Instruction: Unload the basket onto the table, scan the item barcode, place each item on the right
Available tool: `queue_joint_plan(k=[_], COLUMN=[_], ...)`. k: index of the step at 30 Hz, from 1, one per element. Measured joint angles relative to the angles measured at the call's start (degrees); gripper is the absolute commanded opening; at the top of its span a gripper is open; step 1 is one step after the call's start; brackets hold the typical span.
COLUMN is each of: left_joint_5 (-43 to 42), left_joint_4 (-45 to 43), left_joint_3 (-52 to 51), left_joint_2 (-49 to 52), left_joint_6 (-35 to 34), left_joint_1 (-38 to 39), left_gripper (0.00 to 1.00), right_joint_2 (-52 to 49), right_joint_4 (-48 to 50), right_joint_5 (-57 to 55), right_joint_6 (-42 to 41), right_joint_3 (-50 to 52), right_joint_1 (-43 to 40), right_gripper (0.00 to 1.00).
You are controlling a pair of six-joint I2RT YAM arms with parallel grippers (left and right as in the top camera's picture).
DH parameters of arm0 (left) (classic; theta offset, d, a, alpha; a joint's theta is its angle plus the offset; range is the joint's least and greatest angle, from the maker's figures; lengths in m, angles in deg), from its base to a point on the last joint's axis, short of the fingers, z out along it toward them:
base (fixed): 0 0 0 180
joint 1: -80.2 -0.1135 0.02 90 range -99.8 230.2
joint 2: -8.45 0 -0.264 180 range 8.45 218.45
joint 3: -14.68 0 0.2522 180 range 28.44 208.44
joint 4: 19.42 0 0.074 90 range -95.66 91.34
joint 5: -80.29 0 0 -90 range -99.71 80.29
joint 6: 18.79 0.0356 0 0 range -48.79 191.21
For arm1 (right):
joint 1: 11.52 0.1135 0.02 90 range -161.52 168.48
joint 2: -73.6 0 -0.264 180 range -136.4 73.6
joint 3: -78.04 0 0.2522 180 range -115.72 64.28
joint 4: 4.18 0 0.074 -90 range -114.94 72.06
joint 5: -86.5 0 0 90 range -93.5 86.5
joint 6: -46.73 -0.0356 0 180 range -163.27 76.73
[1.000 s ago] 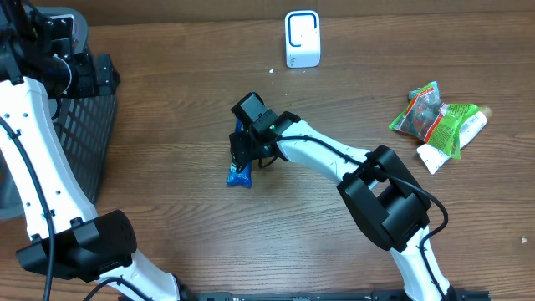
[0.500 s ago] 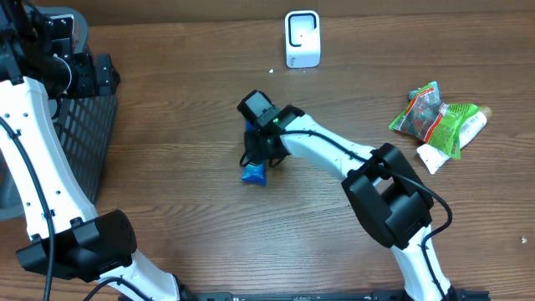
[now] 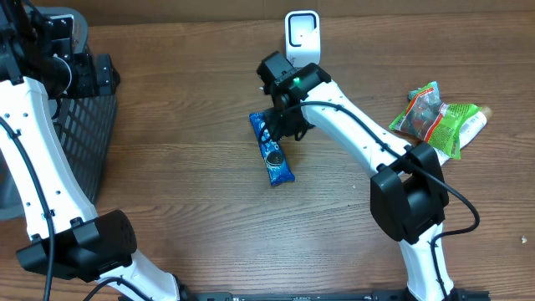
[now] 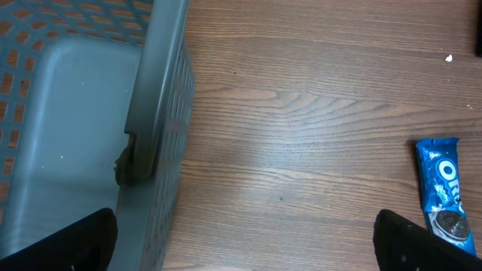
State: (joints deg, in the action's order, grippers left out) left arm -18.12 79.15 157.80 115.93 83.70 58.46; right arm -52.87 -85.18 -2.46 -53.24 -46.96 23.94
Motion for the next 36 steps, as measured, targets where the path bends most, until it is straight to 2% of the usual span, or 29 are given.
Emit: queue_joint_plan(k=[4, 8, 9, 11, 12, 17, 36], left_joint_5=[0.0, 0.0, 0.0, 0.0, 0.02, 0.0, 0.0], left_joint_4=[0.0, 0.0, 0.0, 0.02, 0.0, 0.02, 0.02], left_joint_3=[0.0, 0.0, 0.0, 0.0, 0.0, 0.0, 0.0], left_joint_2=[0.0, 0.0, 0.0, 0.0, 0.0, 0.0, 0.0], left_joint_6=[0.0, 0.0, 0.0, 0.0, 0.0, 0.0, 0.0], left_joint_1=[0.0, 0.0, 0.0, 0.0, 0.0, 0.0, 0.0], left_gripper=[1.0, 1.0, 1.0, 1.0, 1.0, 1.0, 0.99], right_joint_2=[0.55, 0.55, 0.55, 0.52, 0.52, 0.46, -4.85], right_joint_4=[6.01, 10.64, 10.91, 11.39, 11.63, 12.63, 17.14], right_joint_5=[-1.36, -5.14, -6.14, -7.98, -8.66, -11.54, -13.73], right_joint_6=[3.23, 3.85, 3.67, 3.5, 3.21, 2.91, 2.93], right_joint_3=[0.09, 3.17, 4.0, 5.57, 6.12, 7.74, 8.13], right_joint_1=[3.43, 8.22, 9.18, 10.67, 10.99, 10.29, 9.92], right_gripper=[0.57, 0.58, 0.56, 0.46, 0.45, 0.41, 0.43])
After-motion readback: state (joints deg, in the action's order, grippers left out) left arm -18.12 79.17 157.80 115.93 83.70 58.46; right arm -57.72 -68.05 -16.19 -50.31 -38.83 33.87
